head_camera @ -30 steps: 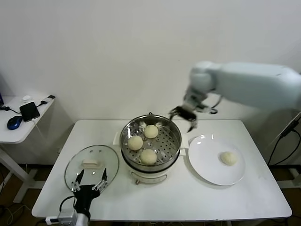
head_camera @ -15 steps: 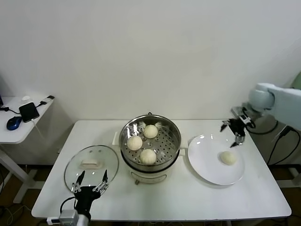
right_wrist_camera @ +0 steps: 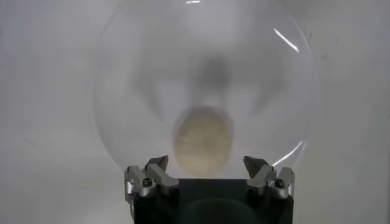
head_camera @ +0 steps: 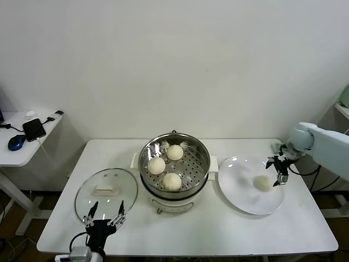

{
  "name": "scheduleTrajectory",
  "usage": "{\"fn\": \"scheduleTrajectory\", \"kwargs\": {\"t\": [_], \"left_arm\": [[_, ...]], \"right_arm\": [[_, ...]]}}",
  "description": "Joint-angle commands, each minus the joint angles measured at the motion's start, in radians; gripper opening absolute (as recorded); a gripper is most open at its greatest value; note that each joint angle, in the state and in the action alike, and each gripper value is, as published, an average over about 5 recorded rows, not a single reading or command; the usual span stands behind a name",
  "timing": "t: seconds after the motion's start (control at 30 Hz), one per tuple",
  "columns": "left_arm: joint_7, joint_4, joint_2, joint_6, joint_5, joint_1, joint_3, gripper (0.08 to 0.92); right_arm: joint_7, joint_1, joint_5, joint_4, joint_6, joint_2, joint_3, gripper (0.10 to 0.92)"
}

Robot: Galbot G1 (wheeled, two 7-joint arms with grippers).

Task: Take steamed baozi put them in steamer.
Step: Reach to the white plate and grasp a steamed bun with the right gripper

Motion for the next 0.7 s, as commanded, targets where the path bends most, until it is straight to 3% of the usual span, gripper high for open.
{"fn": "scheduleTrajectory", "kwargs": {"t": [0.03, 0.27, 0.5, 0.7], "left_arm": [[0.000, 0.003, 0.001, 0.000, 0.000, 0.000, 0.003, 0.823], [0.000, -0.001, 0.000, 0.004, -0.001, -0.004, 0.006, 0.823], [0.000, -0.015, -0.001, 0.007, 0.000, 0.004, 0.007, 0.823], [0.001, -0.036, -0.007, 0.014, 0.004, 0.014, 0.012, 0.823]], "right_arm": [[0.023, -0.162, -0.055, -0.095, -0.032, 0.048, 0.138, 0.823], [0.048, -0.181, -0.070, -0.099, -0.049, 0.056, 0.174, 0.819], [0.029, -0.098, -0.028, -0.014, -0.062, 0.019, 0.124, 0.718], [0.008, 0.257, 0.159, 0.133, -0.077, 0.008, -0.137, 0.697]]}}
